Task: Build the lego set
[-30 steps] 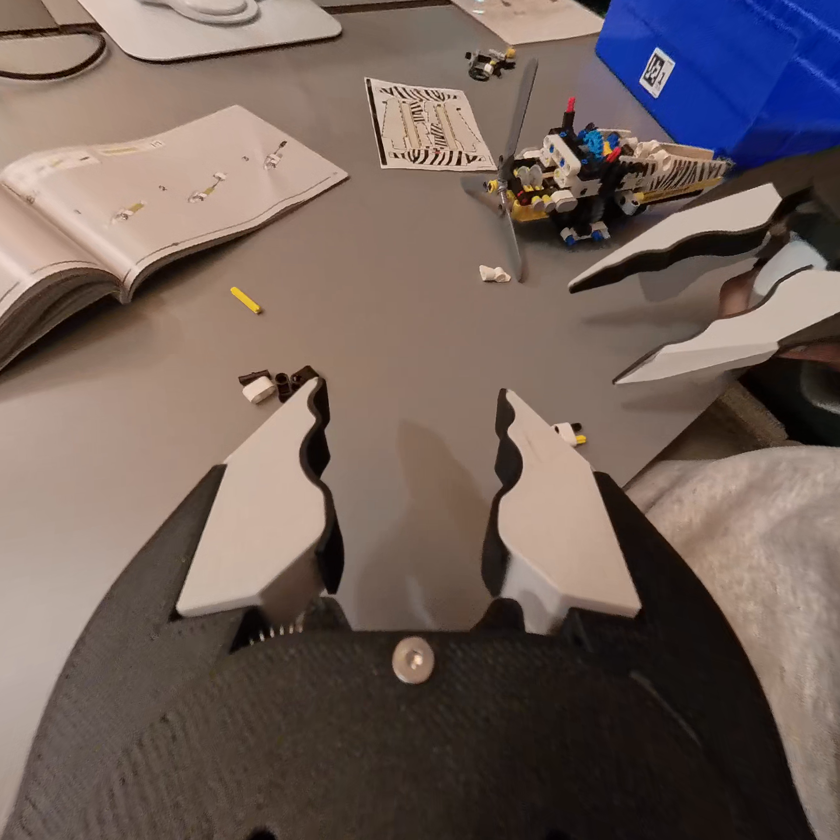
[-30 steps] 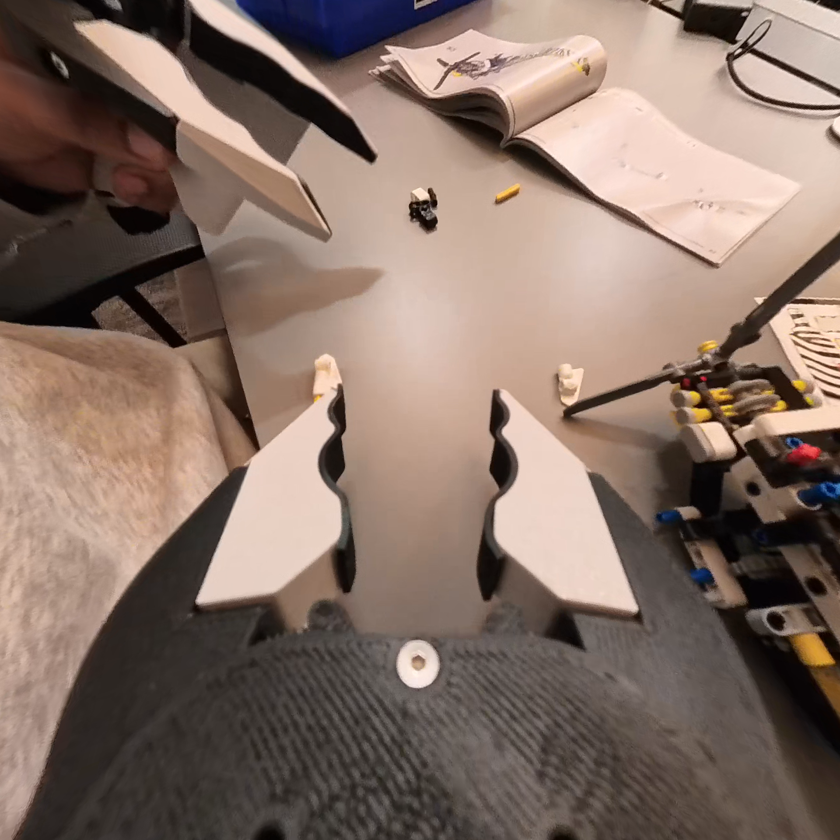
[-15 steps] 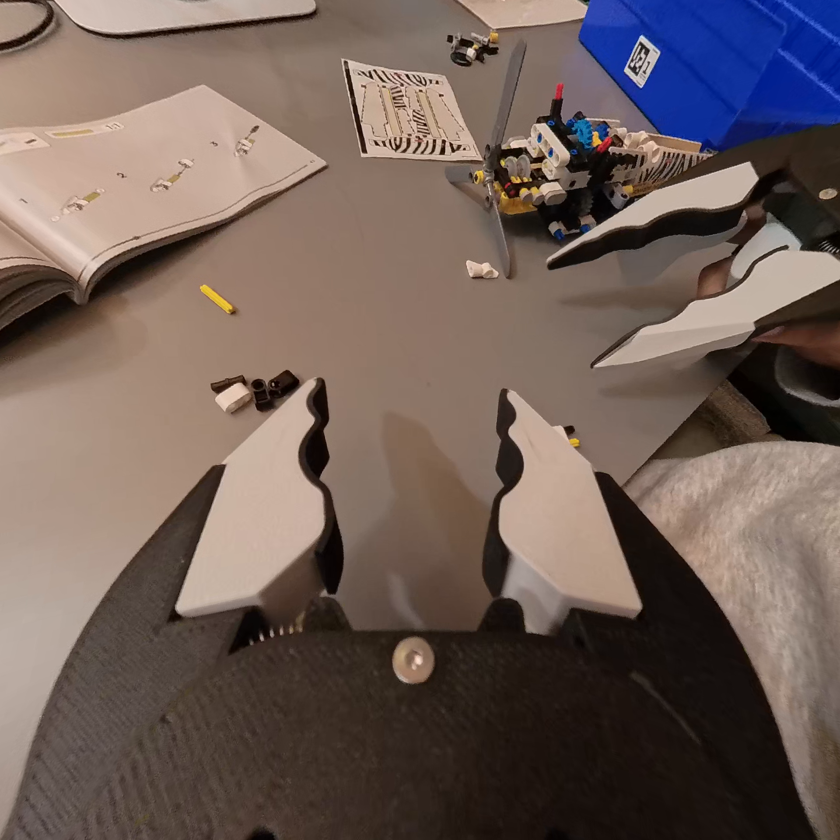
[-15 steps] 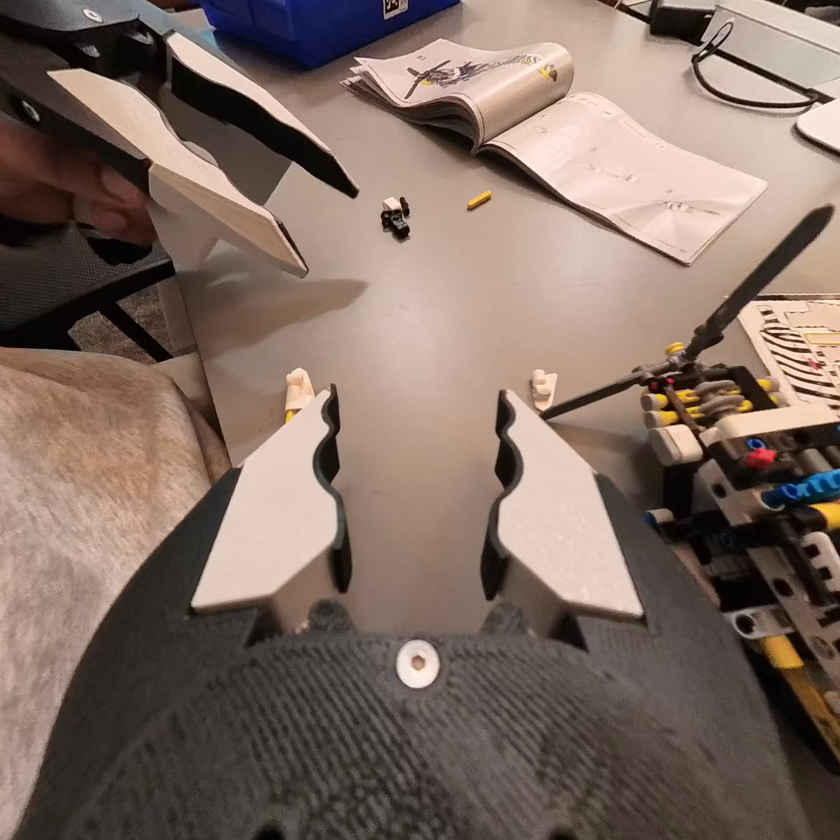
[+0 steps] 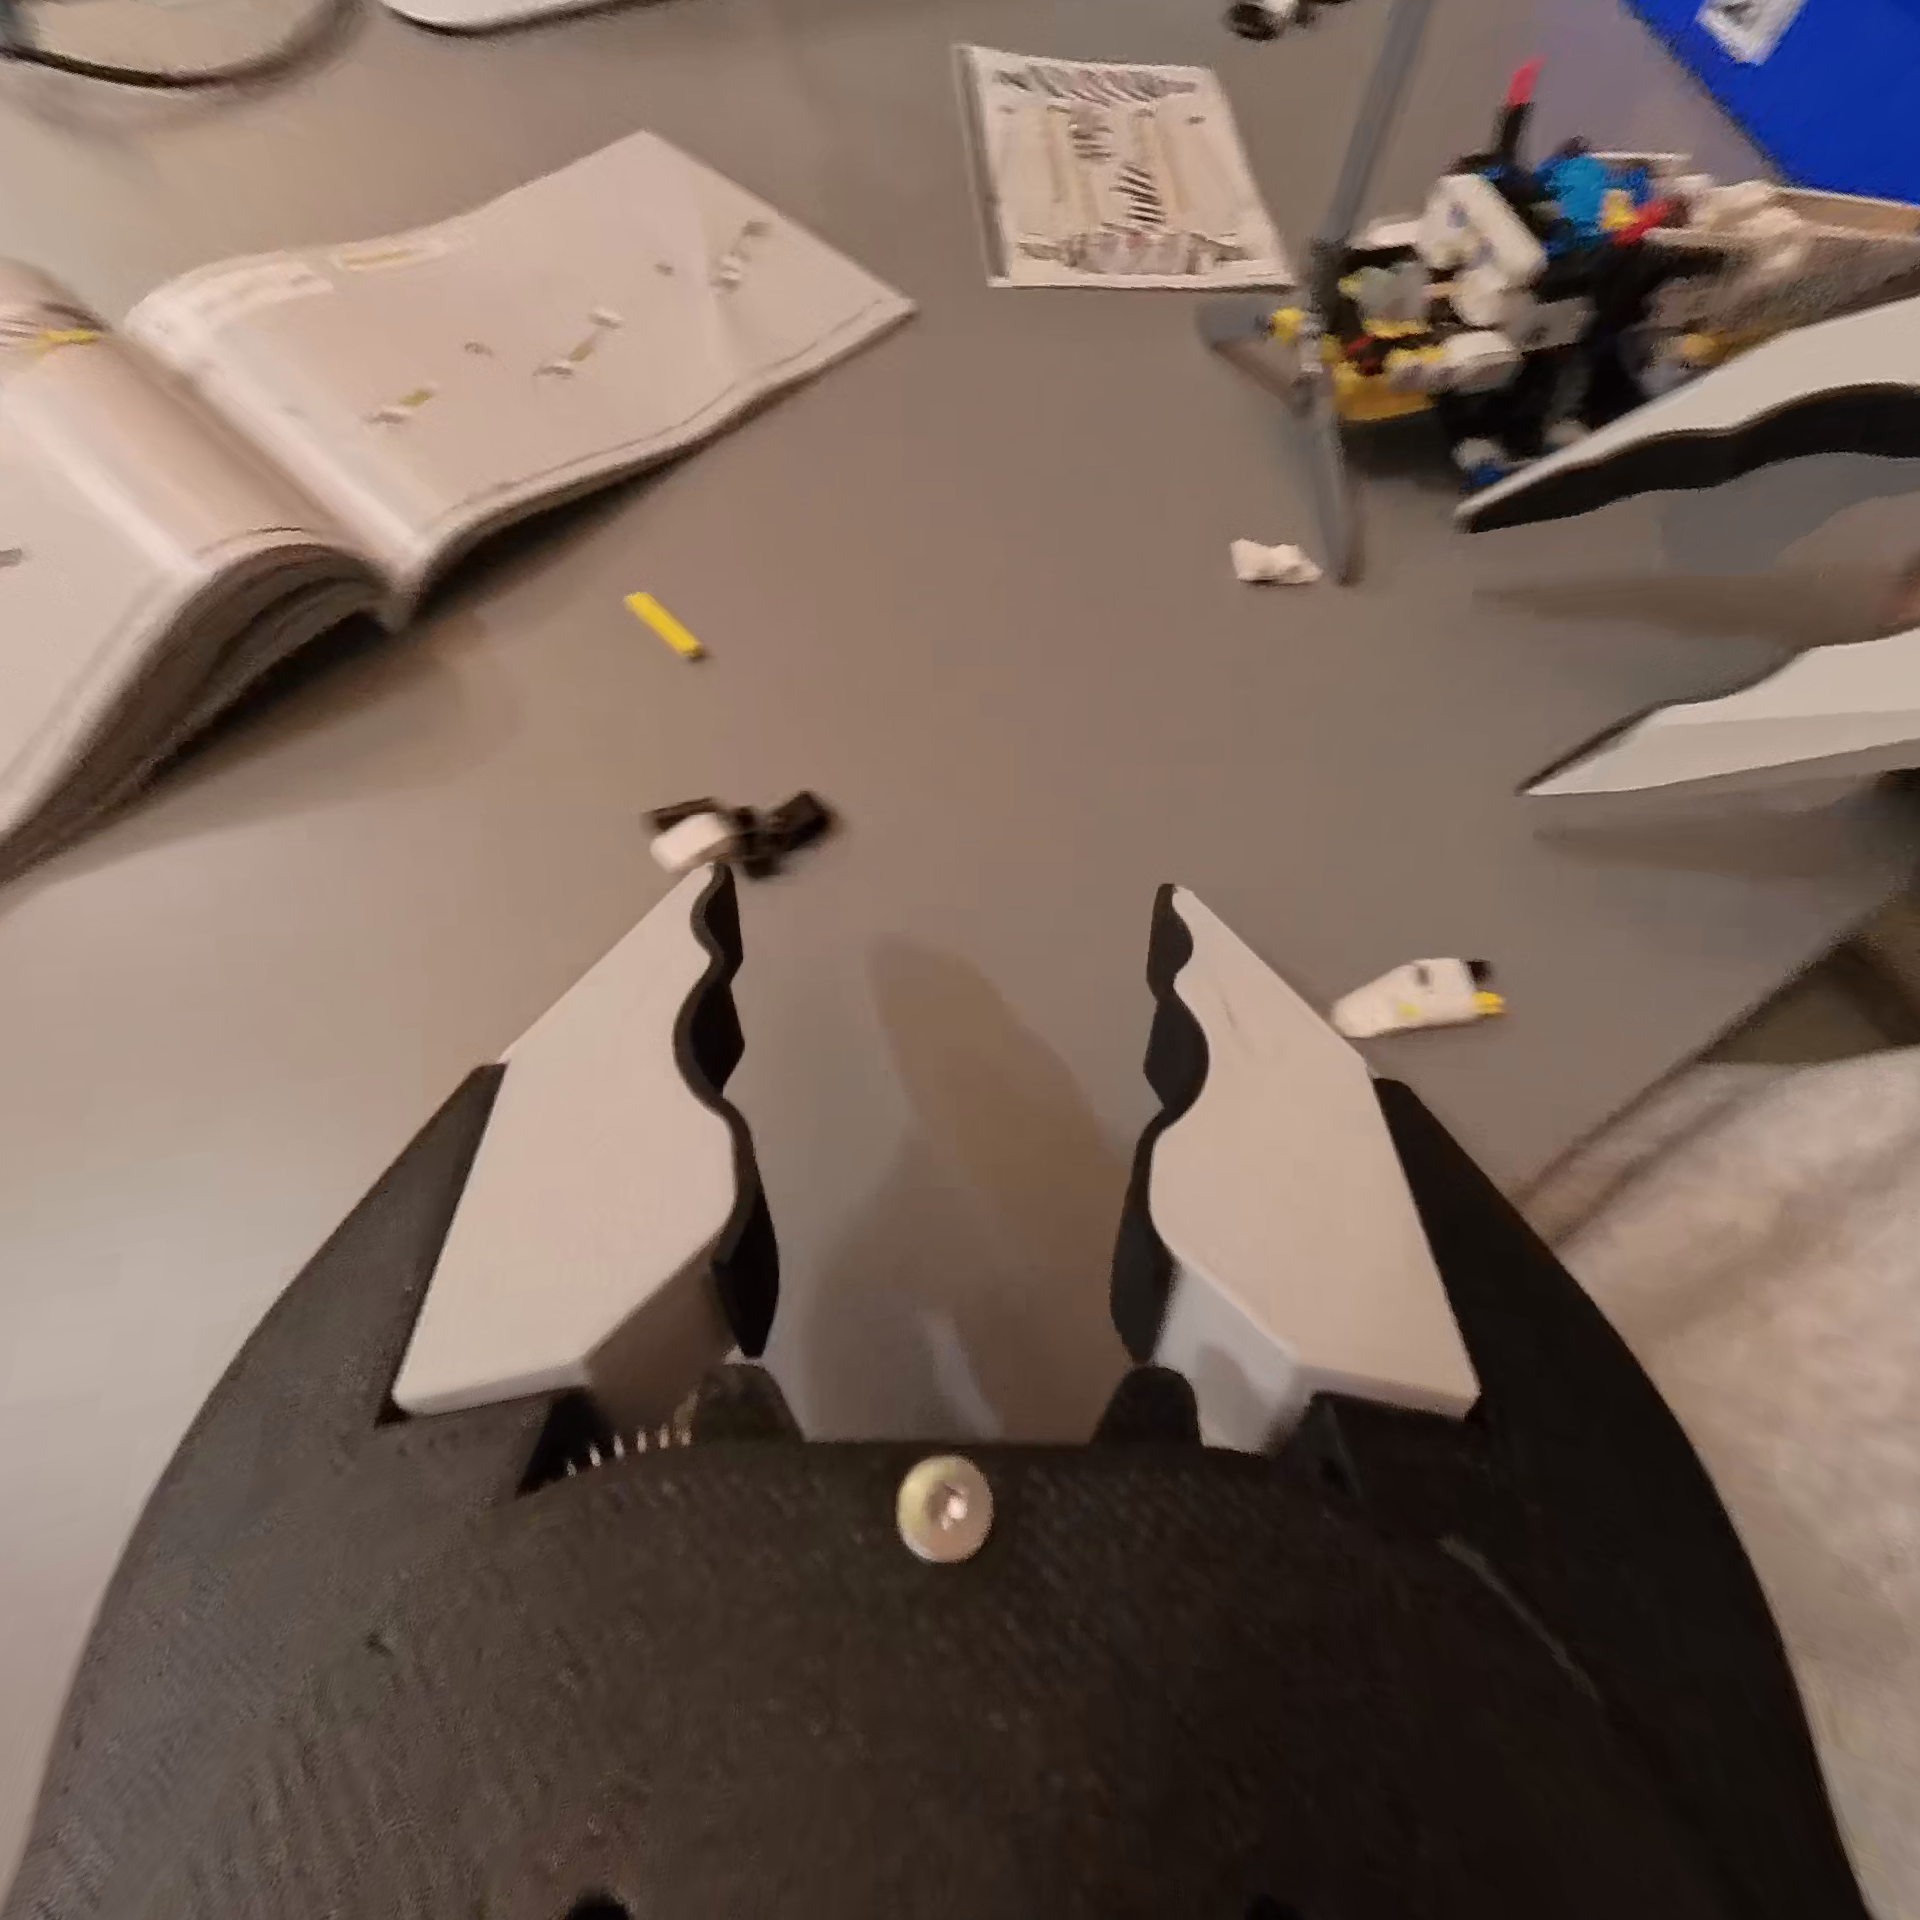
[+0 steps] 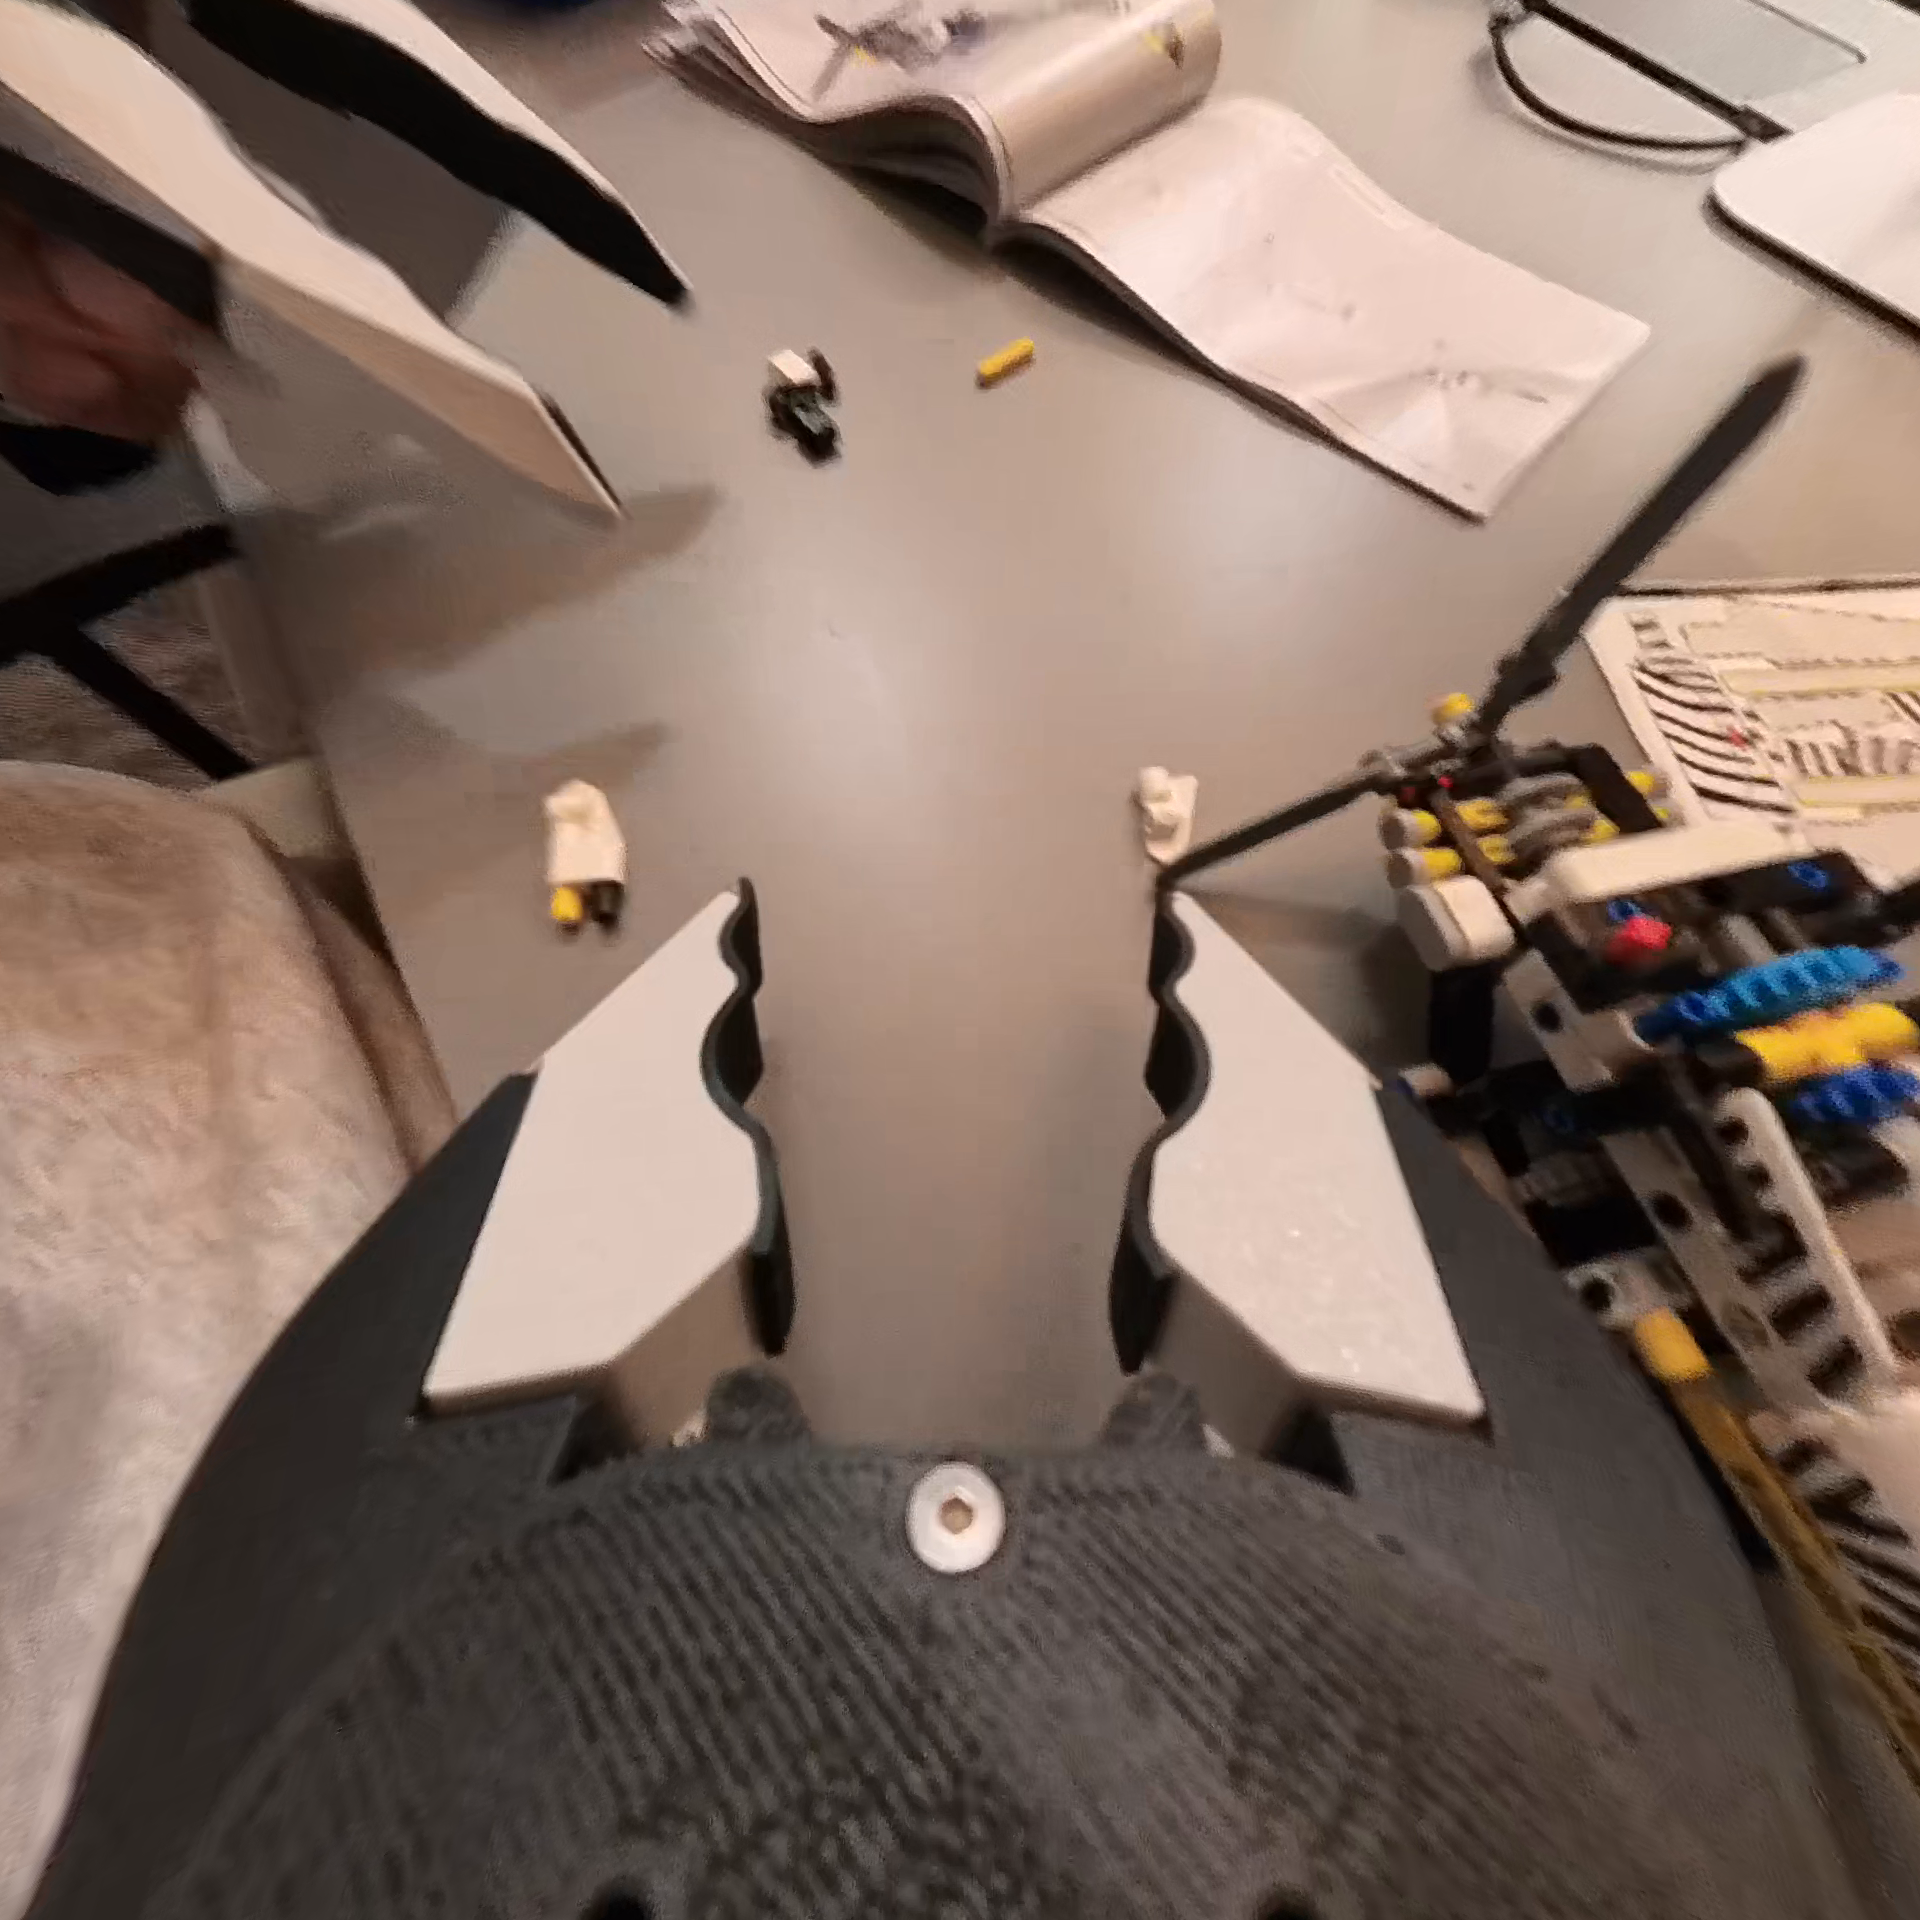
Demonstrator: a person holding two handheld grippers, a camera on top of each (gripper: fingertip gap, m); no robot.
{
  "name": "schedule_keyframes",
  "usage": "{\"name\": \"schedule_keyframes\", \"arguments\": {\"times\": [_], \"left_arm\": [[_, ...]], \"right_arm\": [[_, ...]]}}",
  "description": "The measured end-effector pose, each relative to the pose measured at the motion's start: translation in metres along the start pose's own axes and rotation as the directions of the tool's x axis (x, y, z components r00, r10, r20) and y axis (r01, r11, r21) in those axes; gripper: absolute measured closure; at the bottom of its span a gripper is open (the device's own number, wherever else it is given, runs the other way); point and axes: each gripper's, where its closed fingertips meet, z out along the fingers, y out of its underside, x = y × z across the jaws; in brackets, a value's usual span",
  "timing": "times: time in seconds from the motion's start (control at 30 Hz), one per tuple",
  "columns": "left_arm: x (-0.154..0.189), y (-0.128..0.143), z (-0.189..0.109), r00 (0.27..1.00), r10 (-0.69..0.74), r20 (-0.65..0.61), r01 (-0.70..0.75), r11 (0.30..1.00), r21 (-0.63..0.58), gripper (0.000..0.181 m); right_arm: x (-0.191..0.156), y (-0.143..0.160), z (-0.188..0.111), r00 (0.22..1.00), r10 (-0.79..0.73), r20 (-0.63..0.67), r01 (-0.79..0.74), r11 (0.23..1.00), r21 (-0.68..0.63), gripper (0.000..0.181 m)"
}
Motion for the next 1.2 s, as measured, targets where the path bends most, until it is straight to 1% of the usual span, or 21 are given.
{"name": "schedule_keyframes", "arguments": {"times": [0.07, 0.13, 0.2, 0.23, 0.27, 0.3, 0.33, 0.4, 0.47, 0.5, 0.57, 0.6, 0.67, 0.73, 1.03, 1.2], "left_arm": [[-0.031, -0.002, -0.01, 0.991, -0.008, 0.131, 0.003, 0.999, 0.036, 0.099], [-0.063, -0.001, -0.019, 0.971, -0.034, 0.237, 0.021, 0.998, 0.057, 0.091], [-0.086, 0.006, -0.019, 0.957, -0.082, 0.277, 0.072, 0.996, 0.045, 0.075], [-0.094, 0.013, -0.015, 0.954, -0.107, 0.28, 0.107, 0.994, 0.016, 0.063], [-0.099, 0.02, -0.01, 0.953, -0.13, 0.275, 0.142, 0.99, -0.025, 0.056], [-0.1, 0.024, -0.005, 0.955, -0.153, 0.252, 0.173, 0.983, -0.06, 0.055], [-0.101, 0.024, -0.002, 0.957, -0.171, 0.233, 0.191, 0.979, -0.068, 0.053], [-0.105, 0.019, 0.002, 0.958, -0.183, 0.223, 0.2, 0.978, -0.056, 0.053], [-0.103, 0.026, 0.008, 0.963, -0.184, 0.197, 0.209, 0.971, -0.113, 0.051], [-0.103, 0.029, 0.011, 0.966, -0.167, 0.197, 0.196, 0.97, -0.142, 0.048], [-0.104, 0.036, 0.012, 0.972, -0.067, 0.226, 0.115, 0.972, -0.205, 0.046], [-0.1, 0.034, 0.013, 0.977, -0.056, 0.206, 0.098, 0.975, -0.199, 0.053], [-0.1, 0.034, 0.013, 0.976, -0.059, 0.208, 0.102, 0.975, -0.199, 0.053], [-0.1, 0.035, 0.012, 0.974, -0.063, 0.219, 0.108, 0.974, -0.197, 0.053], [-0.104, 0.037, 0.009, 0.958, -0.094, 0.269, 0.149, 0.97, -0.192, 0.049], [-0.104, 0.037, 0.009, 0.958, -0.096, 0.269, 0.151, 0.97, -0.192, 0.049]], "right_arm": [[0.016, 0.005, -0.005, 0.997, 0.025, -0.073, -0.025, 1.0, -0.008, 0.102], [0.026, 0.003, -0.01, 0.993, 0.077, -0.093, -0.075, 0.997, 0.024, 0.099], [0.027, -0.002, -0.009, 0.991, 0.123, -0.056, -0.12, 0.991, 0.051, 0.097], [0.027, -0.003, -0.005, 0.99, 0.134, -0.043, -0.132, 0.99, 0.046, 0.094], [0.027, -0.003, -0.001, 0.99, 0.133, -0.041, -0.132, 0.991, 0.03, 0.091], [0.027, -0.002, 0.004, 0.991, 0.121, -0.05, -0.121, 0.993, 0.009, 0.089], [0.029, -0.001, 0.008, 0.992, 0.103, -0.068, -0.104, 0.995, -0.012, 0.089], [0.032, 0.004, 0.017, 0.992, 0.067, -0.11, -0.075, 0.995, -0.07, 0.089], [0.036, 0.013, 0.024, 0.987, 0.058, -0.149, -0.079, 0.987, -0.141, 0.081], [0.035, 0.013, 0.025, 0.987, 0.078, -0.139, -0.098, 0.985, -0.142, 0.083], [0.037, 0.016, 0.025, 0.984, 0.122, -0.129, -0.141, 0.978, -0.153, 0.077], [0.038, 0.016, 0.025, 0.983, 0.138, -0.118, -0.155, 0.976, -0.152, 0.075], [0.036, 0.017, 0.026, 0.986, 0.124, -0.108, -0.14, 0.978, -0.158, 0.072], [0.032, 0.018, 0.027, 0.99, 0.105, -0.099, -0.121, 0.978, -0.171, 0.061], [0.032, 0.018, 0.027, 0.989, 0.108, -0.098, -0.124, 0.977, -0.171, 0.06], [0.032, 0.018, 0.027, 0.989, 0.108, -0.098, -0.124, 0.977, -0.171, 0.06]]}}
